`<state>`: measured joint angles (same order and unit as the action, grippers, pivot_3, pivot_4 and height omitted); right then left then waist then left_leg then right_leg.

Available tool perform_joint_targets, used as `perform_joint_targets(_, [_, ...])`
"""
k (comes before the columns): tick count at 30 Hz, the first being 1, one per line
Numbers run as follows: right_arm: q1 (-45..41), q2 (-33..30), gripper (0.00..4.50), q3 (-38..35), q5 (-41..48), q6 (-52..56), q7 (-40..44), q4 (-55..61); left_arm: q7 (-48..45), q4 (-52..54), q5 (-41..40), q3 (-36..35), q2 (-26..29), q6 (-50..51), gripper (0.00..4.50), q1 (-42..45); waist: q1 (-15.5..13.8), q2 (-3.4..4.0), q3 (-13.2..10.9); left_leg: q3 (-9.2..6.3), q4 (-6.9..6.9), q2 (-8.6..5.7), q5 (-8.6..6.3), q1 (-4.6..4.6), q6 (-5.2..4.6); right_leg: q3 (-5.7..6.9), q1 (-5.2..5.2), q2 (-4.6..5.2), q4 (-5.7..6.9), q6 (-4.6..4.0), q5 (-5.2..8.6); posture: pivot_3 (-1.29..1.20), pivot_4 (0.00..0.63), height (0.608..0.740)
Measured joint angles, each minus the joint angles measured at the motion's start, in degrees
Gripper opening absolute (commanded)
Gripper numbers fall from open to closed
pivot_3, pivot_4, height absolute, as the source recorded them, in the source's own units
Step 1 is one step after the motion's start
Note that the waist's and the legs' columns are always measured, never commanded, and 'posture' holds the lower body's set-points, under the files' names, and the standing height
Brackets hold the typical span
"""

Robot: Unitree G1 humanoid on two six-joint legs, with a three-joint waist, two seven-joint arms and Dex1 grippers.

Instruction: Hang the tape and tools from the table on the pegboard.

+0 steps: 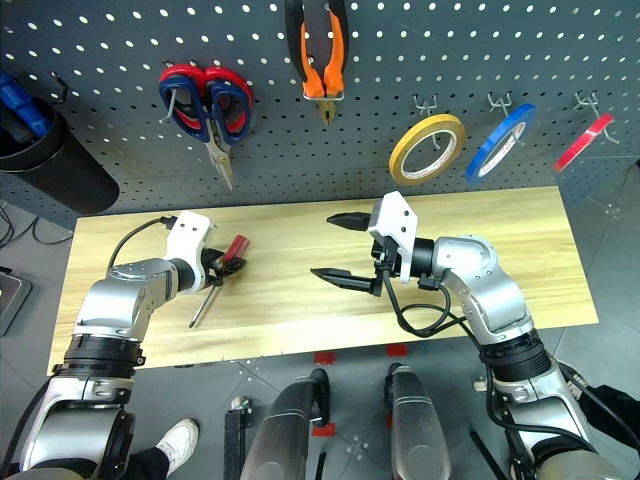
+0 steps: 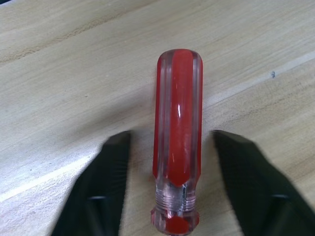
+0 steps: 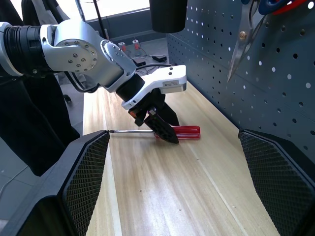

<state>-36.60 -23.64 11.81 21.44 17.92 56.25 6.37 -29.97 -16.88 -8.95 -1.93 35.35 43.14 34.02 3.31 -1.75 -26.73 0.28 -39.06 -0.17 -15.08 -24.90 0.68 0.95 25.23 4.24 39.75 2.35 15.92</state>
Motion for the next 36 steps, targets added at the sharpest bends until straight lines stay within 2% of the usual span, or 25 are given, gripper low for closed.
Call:
perform_joint_targets(2, [0.0, 0.0, 4.5, 0.0, 0.0, 0.0, 0.0, 0.0, -0.5, -0.4, 0.1, 0.0, 0.0, -0.1, 0.93, 0.3, 0.0, 0.0, 0.0, 0.0, 0.0, 0.0, 0.0, 0.0, 0.0, 0.0, 0.0, 0.0, 0.0, 0.0, 0.0, -0.13, 0.46, 0.74])
perform_joint_targets(14, [0.0, -0.1, 4.5, 0.0, 0.0, 0.0, 0.0, 0.0, -1.8, -1.7, 1.5, 1.1, 0.4, -1.7, 0.93, 1.1, 0.0, 0.0, 0.0, 0.0, 0.0, 0.0, 0.0, 0.0, 0.0, 0.0, 0.0, 0.0, 0.0, 0.0, 0.0, -0.14, 0.441, 0.74])
perform_joint_targets(17, [0.1, -0.1, 4.5, 0.0, 0.0, 0.0, -0.1, 0.1, -3.2, 1.2, 1.8, 1.7, 1.0, -1.9, 0.93, -0.9, 0.1, -0.01, 0.0, 0.01, 0.0, 0.01, 0.0, -0.01, 0.0, -0.01, 0.02, 0.0, -0.04, 0.0, 0.0, -0.14, 0.433, 0.74])
perform_joint_targets(22, [0.3, 0.0, 4.5, -0.3, 0.0, -0.2, -0.5, 0.3, -2.5, 19.3, 0.5, 0.9, 1.3, 4.7, 0.93, -11.4, 0.4, -0.07, 0.1, -0.01, 0.03, 0.03, 0.0, -0.05, 0.01, 0.0, 0.01, 0.02, -0.12, 0.0, 0.0, -0.13, 0.4, 0.74])
perform_joint_targets(28, [1.4, 1.4, 4.5, -0.6, -0.2, -1.1, -1.8, 0.3, 5.6, 43.9, -1.0, -2.7, -3.9, 16.6, 0.93, -22.7, 0.0, -0.36, 0.5, -0.18, 0.0, 0.02, 0.05, -0.06, 0.09, 0.02, -0.07, 0.02, -0.06, -0.01, 0.0, -0.1, 0.348, 0.74])
perform_joint_targets(30, [1.4, 1.7, 4.5, -0.6, -0.2, -1.3, -2.5, 0.3, 8.6, 49.4, 0.0, -2.8, -4.6, 17.9, 0.93, -24.2, -0.1, -0.39, 1.0, -0.19, 0.02, 0.01, 0.07, -0.06, 0.12, 0.03, -0.06, 0.02, -0.07, -0.01, -0.01, -0.08, 0.329, 0.74])
perform_joint_targets(36, [2.1, 3.7, 4.5, -1.6, -0.2, -1.8, -4.8, 0.6, 19.8, 65.5, 5.6, -3.1, -10.9, 16.3, 0.93, -28.4, -0.4, -0.7, 3.4, -0.19, 0.09, -0.02, 0.07, -0.1, 0.12, 0.14, -0.12, 0.03, -0.25, -0.01, -0.01, -0.07, 0.274, 0.74])
